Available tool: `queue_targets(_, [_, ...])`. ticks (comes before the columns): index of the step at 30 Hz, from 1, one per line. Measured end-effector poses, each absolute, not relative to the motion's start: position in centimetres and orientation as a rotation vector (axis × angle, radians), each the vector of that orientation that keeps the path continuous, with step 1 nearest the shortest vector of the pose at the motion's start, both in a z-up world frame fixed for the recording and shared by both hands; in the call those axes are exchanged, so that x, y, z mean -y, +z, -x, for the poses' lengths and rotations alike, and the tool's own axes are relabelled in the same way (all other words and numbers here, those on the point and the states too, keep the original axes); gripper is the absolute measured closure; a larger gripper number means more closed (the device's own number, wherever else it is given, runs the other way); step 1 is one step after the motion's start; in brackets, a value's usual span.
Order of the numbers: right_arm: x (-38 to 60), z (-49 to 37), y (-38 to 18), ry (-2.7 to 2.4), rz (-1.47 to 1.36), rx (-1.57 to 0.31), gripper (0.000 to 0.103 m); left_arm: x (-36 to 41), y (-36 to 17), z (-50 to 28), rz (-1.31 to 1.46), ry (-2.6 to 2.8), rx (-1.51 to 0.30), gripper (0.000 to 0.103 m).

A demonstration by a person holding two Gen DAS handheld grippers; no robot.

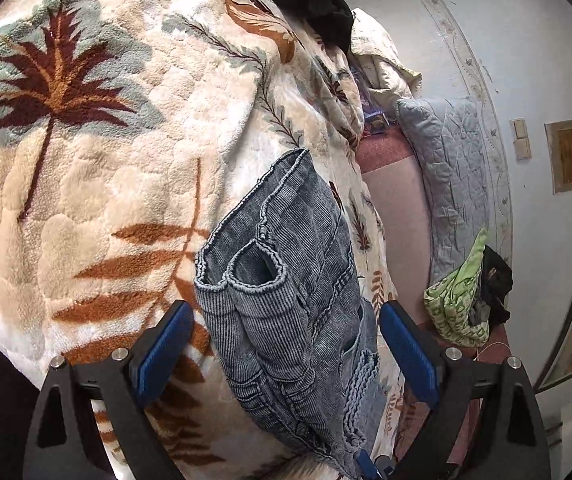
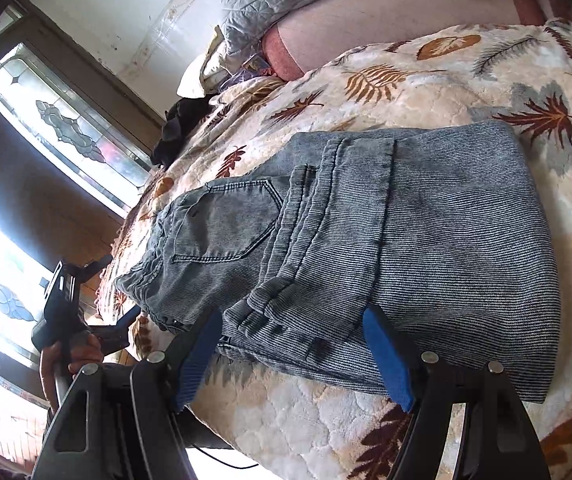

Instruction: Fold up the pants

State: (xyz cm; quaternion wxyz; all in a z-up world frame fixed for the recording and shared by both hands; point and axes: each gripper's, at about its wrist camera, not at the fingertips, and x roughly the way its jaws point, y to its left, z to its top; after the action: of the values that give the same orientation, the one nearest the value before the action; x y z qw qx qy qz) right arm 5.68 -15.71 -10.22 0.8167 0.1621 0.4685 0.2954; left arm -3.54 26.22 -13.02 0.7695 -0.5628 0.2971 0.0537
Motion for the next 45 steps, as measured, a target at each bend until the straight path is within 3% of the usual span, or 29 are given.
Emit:
queue_targets(5, [16.3, -5.5, -10.0, 0.644, -0.363, -0.987, 0.027, -24.5, -11.6, 2.7, 1.073, 0.173, -0.666, 0.01])
queue_targets(9, [16.6, -5.6, -10.0, 0.641, -0.373, -0.987, 0.027, -22.9, -10.9, 1.3, 0.839, 0.312, -0.759, 0.029])
queue_targets(13, [16.4, -5.5, -9.9, 0.632, -0.358, -0.985, 0.027, -22.1, -11.0, 0.5, 0.74, 0.37, -0.798, 0.035])
queue_targets(21, [15.5, -5.4, -9.9, 0.594, -0.305, -1.002, 0.027, -21.4, -11.3, -0.7, 0.647, 0.357, -0.832, 0.061])
queue_targets(27, [13.4, -6.2, -8.4, 0.596, -0.256, -1.016, 0.027, -21.4, -11.1, -0.4, 0.655, 0.34, -0.824, 0.071])
queue_targets(33, [8.6, -9.2, -8.1, 0.683, -0.292, -1.122, 0.027, -21.5, -11.3, -0.1, 0.671, 0.332, -0.816, 0.073])
queue_targets(37, [6.6, -11.6, -11.9, 0.665, -0.338, -1.31, 0.024, -21.4, -11.4, -0.2, 0.662, 0.329, -0.818, 0.073])
queue_targets(45, [6.4, -12.6, -9.5, 0.71, -0.429, -1.306, 0.024, -21.7, -11.6, 0.0, 0.7, 0.319, -0.812, 0.077])
